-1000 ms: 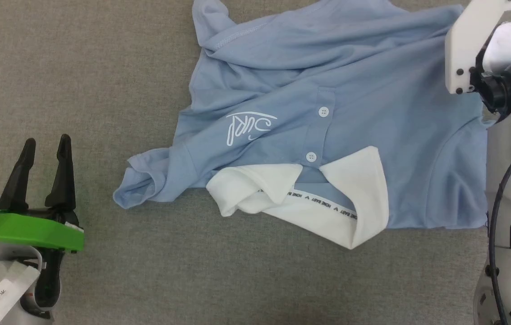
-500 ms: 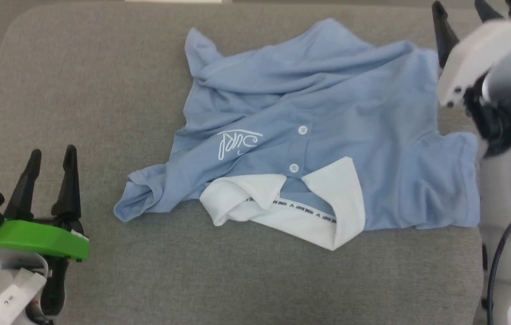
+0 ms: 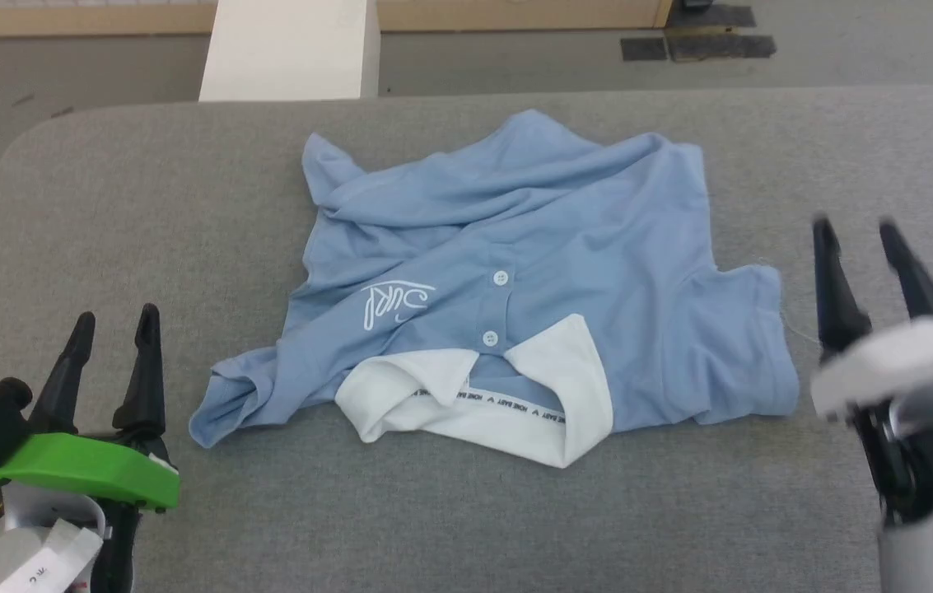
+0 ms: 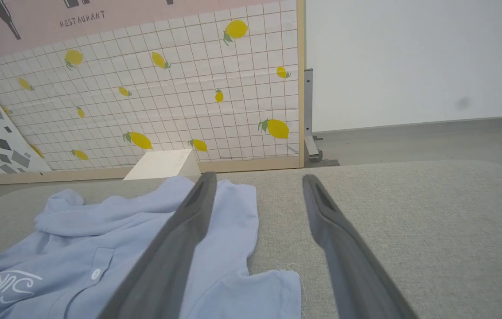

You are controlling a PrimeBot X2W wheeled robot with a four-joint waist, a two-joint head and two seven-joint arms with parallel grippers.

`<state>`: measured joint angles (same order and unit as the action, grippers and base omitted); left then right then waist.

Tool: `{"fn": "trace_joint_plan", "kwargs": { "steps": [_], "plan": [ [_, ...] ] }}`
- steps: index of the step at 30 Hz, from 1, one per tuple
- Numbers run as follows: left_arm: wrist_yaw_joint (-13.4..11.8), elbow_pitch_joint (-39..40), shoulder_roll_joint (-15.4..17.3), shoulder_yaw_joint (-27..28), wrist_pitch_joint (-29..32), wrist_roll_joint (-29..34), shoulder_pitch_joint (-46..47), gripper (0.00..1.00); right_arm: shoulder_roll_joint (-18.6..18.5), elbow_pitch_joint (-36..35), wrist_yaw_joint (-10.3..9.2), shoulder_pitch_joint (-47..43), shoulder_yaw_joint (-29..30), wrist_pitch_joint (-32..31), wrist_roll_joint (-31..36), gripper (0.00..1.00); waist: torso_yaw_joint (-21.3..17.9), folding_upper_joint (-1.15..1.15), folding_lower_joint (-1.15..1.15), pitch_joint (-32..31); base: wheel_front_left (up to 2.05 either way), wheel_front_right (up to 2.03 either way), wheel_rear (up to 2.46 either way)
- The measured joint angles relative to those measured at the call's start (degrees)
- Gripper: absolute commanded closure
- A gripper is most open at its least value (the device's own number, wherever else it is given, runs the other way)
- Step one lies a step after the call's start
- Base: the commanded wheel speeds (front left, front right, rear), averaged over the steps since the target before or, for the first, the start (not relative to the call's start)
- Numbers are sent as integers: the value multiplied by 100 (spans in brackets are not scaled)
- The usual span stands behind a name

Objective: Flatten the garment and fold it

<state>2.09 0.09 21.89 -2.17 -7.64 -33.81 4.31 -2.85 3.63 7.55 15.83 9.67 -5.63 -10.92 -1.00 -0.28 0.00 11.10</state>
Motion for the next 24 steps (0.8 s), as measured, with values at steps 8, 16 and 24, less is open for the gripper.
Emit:
{"fn": "trace_joint_plan", "kwargs": {
  "steps": [8, 16, 24],
  "plan": [
    [-64, 107, -18, -91, 207, -12, -62, 0, -1, -348, 0, -668, 272, -33, -339, 0, -119, 0, 0, -99, 0, 0, 0],
    [180, -34, 170, -906, 1993, -131, 1461, 0, 2, -701, 0, -665, 375, -146, -337, 0, -80, 0, 0, 143, 0, 0, 0],
    [290, -1121, 458, -2043, 5349, -313, 3240, 0, 1, -882, 0, -603, 253, -149, -338, 0, -106, 0, 0, 494, 0, 0, 0]
  ]
}}
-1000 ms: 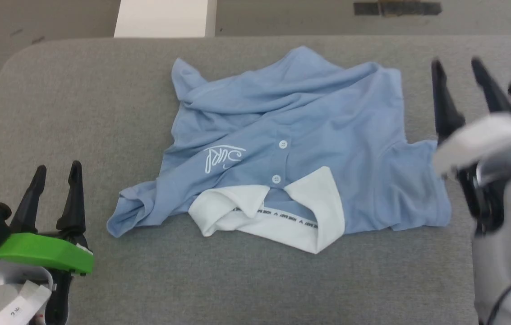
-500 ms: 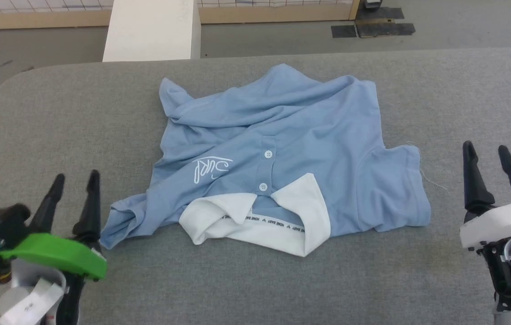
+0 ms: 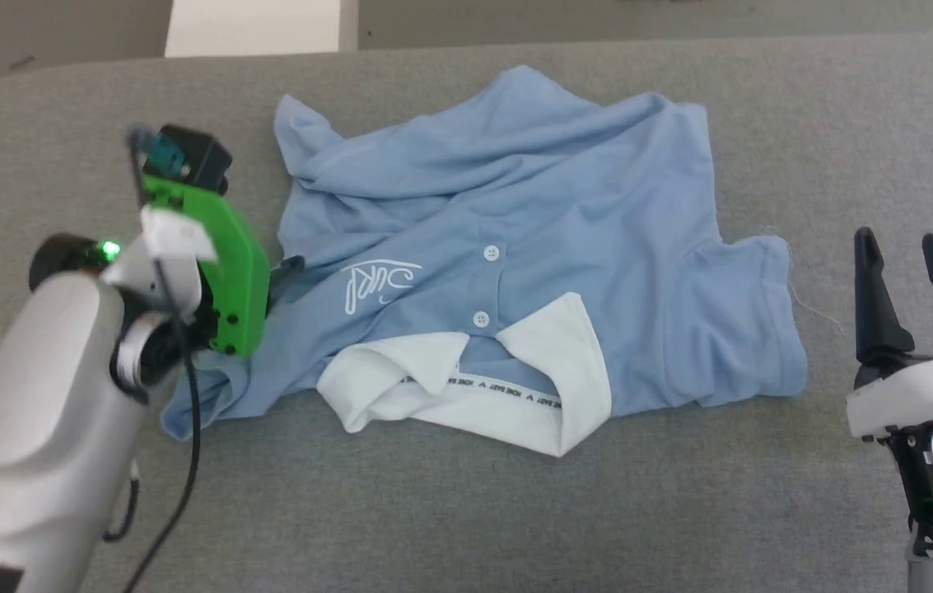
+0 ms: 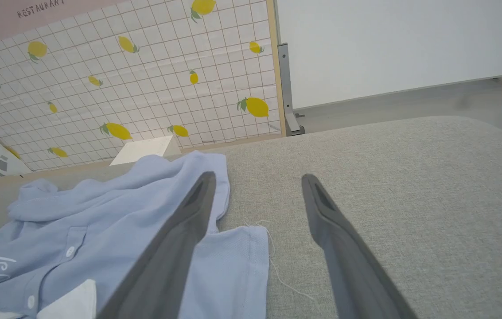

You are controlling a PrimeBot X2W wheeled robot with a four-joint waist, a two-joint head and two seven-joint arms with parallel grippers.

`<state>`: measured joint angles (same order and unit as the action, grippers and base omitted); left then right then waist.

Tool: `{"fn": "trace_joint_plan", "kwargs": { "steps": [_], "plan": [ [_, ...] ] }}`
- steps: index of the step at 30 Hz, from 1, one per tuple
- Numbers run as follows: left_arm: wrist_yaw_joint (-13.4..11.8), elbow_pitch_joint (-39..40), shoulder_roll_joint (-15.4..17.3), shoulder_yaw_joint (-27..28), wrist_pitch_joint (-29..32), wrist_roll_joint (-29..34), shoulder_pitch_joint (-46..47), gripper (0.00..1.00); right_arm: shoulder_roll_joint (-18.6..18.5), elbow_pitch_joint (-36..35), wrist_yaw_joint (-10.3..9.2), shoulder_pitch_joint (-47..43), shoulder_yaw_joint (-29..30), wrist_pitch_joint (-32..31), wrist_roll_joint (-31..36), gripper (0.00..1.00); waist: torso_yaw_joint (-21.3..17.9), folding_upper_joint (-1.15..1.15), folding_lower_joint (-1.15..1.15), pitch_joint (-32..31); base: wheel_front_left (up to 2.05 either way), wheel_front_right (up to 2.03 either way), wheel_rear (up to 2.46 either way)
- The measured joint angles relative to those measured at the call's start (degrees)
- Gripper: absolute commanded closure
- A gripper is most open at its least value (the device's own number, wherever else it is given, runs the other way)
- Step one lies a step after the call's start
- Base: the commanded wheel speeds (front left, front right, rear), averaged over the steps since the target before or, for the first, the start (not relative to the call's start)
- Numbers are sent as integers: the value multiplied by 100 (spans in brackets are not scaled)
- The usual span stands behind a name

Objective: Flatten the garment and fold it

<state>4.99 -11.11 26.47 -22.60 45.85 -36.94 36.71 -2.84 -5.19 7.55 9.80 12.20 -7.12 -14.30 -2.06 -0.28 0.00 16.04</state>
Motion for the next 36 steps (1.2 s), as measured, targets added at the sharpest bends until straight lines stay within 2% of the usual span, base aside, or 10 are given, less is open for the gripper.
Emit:
{"fn": "trace_joint_plan", "kwargs": {
  "steps": [3, 5, 13, 14, 15, 16, 25, 30, 36],
  "plan": [
    [-4, -353, 110, -259, 751, 85, 393, 0, 0, -46, 0, 41, -42, 10, -3, 0, -77, 0, 0, 146, 0, 0, 0],
    [-5, -525, 153, -370, 1002, 168, 477, 0, 1, -58, 0, 60, -47, 27, -8, 0, -139, 0, 0, 226, 0, 0, 0],
    [35, -894, 289, -638, 1367, 254, 488, 0, 0, -110, 0, 60, 48, 149, -41, 0, -382, 0, 0, 531, 0, 0, 0],
    [45, -891, 296, -637, 1381, 238, 492, 4, -1, -112, 0, 60, 63, 162, -41, 0, -393, 0, 0, 555, 0, 0, 0],
    [51, -887, 301, -639, 1382, 231, 503, 90, -1, -112, 0, 60, 81, 163, -41, 0, -400, 0, 0, 577, 0, 0, 0],
    [63, -879, 310, -647, 1377, 226, 520, 100, -1, -112, 0, 60, 93, 168, -42, 0, -404, 0, 0, 602, 0, 0, 0],
    [87, -942, 277, -472, 838, 131, 571, 100, -1, -124, 0, 81, 34, 194, -43, 0, -358, 0, 0, 647, 0, 0, 0],
    [-47, -1116, 366, -258, 69, 347, 994, 100, 0, -109, 0, 102, -67, 237, -93, 0, -388, 0, 0, 749, 0, 0, 0],
    [-79, -1372, 421, -142, -728, 641, 1463, 100, 0, -86, 0, 163, -130, 290, -142, 0, -507, 0, -1, 903, 0, 0, 0]
  ]
}}
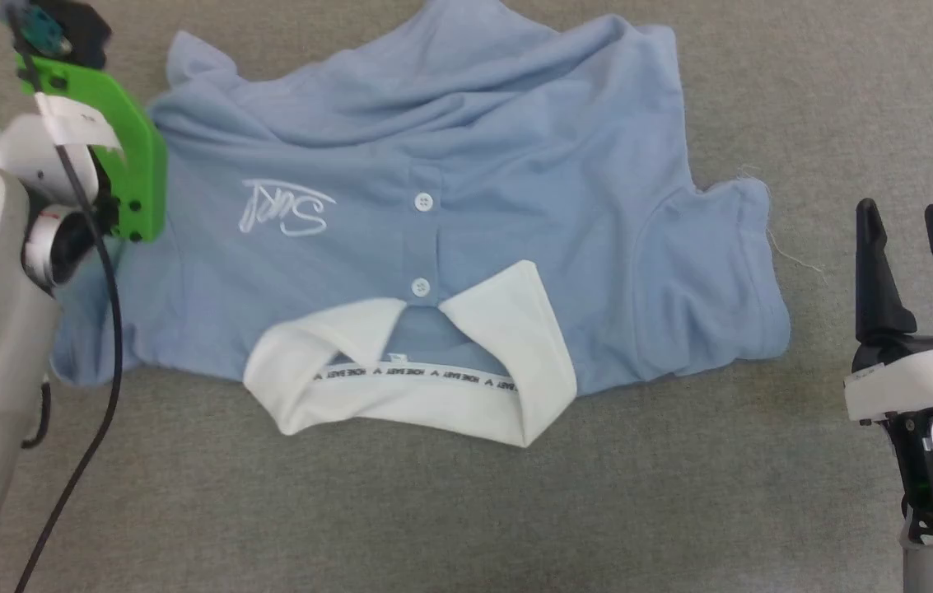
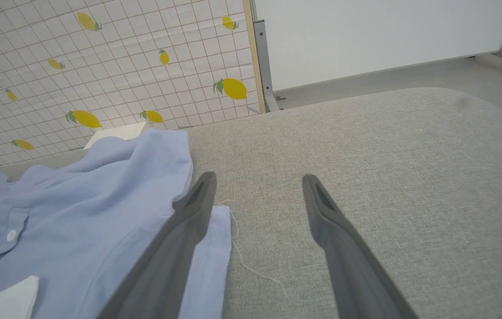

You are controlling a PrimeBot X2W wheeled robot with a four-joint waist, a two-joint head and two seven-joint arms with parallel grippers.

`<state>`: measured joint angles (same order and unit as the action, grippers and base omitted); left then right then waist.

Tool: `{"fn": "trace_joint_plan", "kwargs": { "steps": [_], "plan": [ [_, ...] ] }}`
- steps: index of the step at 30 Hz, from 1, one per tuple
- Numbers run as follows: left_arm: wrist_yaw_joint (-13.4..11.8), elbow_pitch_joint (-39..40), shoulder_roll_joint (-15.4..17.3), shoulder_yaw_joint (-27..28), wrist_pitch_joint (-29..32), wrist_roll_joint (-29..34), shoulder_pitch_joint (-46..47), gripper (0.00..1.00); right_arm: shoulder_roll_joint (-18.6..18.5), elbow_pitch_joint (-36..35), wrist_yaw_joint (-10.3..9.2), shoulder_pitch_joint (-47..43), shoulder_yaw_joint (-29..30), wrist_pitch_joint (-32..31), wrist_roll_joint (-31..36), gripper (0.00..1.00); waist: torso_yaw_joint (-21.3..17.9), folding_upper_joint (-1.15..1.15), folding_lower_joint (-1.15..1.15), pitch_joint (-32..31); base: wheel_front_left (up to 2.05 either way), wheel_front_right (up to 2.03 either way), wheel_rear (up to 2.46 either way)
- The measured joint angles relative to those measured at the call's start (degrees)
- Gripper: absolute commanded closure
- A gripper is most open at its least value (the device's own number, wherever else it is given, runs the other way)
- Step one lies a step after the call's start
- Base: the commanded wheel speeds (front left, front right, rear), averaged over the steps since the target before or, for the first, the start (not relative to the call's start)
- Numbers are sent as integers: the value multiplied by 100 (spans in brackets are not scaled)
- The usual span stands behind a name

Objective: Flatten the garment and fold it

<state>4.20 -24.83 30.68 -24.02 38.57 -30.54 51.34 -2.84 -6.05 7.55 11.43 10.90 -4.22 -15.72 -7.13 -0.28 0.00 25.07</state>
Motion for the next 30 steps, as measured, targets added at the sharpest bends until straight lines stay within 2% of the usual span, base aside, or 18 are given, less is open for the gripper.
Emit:
{"fn": "trace_joint_plan", "kwargs": {
  "steps": [3, 9, 10, 11, 15, 22, 26, 30],
  "plan": [
    [-19, -136, -9, 18, -256, 38, 139, 100, -1, 0, 0, 3, -2, 30, 0, 0, -71, 0, 0, 84, 0, 0, 0],
    [-15, -544, -88, 4, -328, 10, 213, 100, -1, 19, 0, 3, 8, 75, 0, 0, -168, 0, 0, 191, 0, 0, 0],
    [-16, -598, -126, 20, -365, -13, 212, 69, -1, 35, 0, 3, 15, 78, 0, 0, -167, 0, 0, 185, 0, 0, 0],
    [-24, -635, -172, 70, -427, -76, 209, 0, -2, 53, 0, 3, 21, 79, 0, 0, -163, 0, 0, 170, 0, 0, 0],
    [-25, -641, -318, 358, -804, -413, 203, 0, -1, 119, 0, 3, 51, 79, 2, 0, -116, 0, 0, 54, 0, 0, 0],
    [-25, -29, -371, 942, -2172, -734, -285, 0, -3, 256, 0, 2, 100, -19, 155, 0, 97, 0, 0, -357, 0, 0, 0],
    [-236, 428, -365, 1319, -2875, -816, -988, 0, 0, 354, 0, -1, 90, -88, 156, 0, 228, 0, 0, -639, 0, 0, 0],
    [-390, 933, -345, 1484, -3205, -840, -1742, 0, -1, 377, 0, -35, 131, -134, 157, 0, 355, 0, 0, -899, 0, 0, 0]
  ]
}}
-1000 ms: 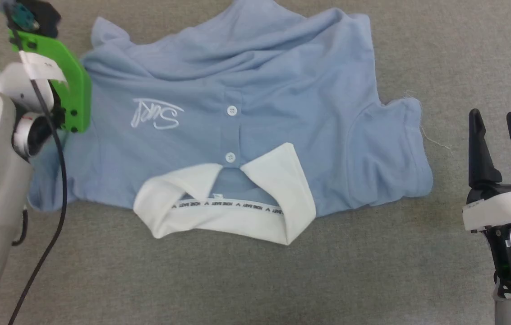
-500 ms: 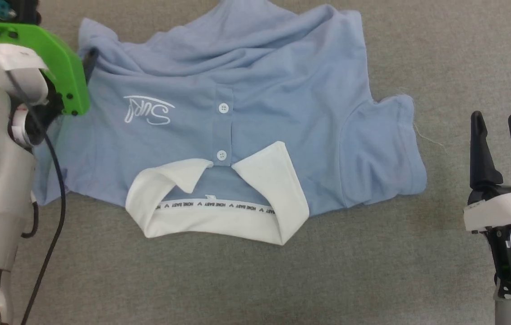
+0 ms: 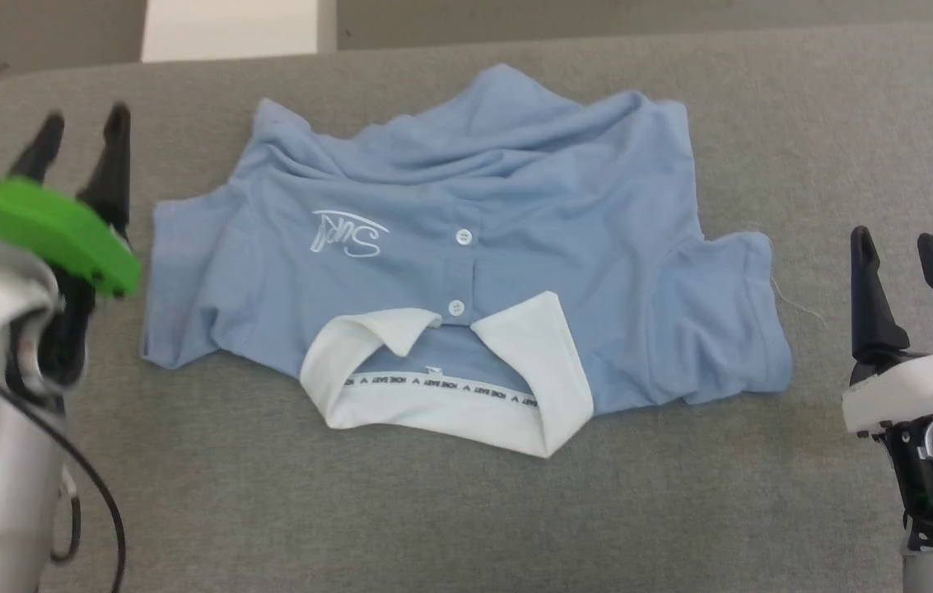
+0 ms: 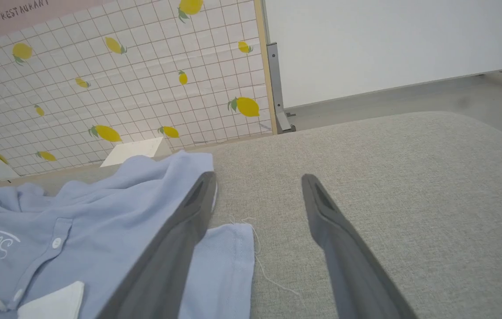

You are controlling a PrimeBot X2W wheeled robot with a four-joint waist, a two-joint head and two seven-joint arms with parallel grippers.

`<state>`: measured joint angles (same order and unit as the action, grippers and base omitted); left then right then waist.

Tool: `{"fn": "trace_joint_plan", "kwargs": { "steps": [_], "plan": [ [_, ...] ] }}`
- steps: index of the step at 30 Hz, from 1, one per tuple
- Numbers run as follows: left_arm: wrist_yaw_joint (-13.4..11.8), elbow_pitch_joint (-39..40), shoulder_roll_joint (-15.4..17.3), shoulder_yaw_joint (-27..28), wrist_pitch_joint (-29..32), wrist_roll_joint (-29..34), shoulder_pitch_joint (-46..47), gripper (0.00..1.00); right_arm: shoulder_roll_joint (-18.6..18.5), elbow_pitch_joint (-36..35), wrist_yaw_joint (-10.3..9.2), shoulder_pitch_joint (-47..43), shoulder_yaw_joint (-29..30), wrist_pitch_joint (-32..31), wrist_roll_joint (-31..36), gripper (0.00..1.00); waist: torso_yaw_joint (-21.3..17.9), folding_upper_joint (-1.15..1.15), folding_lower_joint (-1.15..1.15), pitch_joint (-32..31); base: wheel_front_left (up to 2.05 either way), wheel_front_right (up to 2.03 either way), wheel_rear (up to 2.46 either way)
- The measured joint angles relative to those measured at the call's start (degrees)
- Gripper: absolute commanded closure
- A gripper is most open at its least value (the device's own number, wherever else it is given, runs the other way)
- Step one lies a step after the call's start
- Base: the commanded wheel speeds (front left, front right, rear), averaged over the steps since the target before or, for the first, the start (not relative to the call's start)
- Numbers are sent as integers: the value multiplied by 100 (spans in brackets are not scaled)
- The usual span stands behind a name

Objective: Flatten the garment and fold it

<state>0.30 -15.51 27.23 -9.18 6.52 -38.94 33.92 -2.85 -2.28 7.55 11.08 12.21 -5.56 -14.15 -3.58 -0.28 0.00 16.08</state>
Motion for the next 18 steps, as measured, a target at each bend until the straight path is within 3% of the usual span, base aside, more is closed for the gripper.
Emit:
{"fn": "trace_joint_plan", "kwargs": {
  "steps": [3, 6, 15, 18],
  "plan": [
    [-121, 258, 21, 0, 47, -14, -452, 0, 0, -13, 0, -49, 24, -44, 0, 0, 85, 0, 0, -142, 0, 0, 0],
    [-285, 378, 67, -109, 520, -52, -705, 0, 0, -23, 0, -83, 40, -49, -2, 0, 143, 0, 0, -243, 0, 0, 0],
    [-572, 376, 538, -1042, 3730, -322, -661, 0, 0, -102, 0, -166, 82, -57, -13, 0, 118, 0, 0, -164, 0, 0, 0],
    [-575, 304, 680, -1218, 4210, -279, -444, 0, 1, -164, 0, -165, 73, -57, -14, 0, 73, 0, 0, -73, 0, 0, 0]
  ]
}}
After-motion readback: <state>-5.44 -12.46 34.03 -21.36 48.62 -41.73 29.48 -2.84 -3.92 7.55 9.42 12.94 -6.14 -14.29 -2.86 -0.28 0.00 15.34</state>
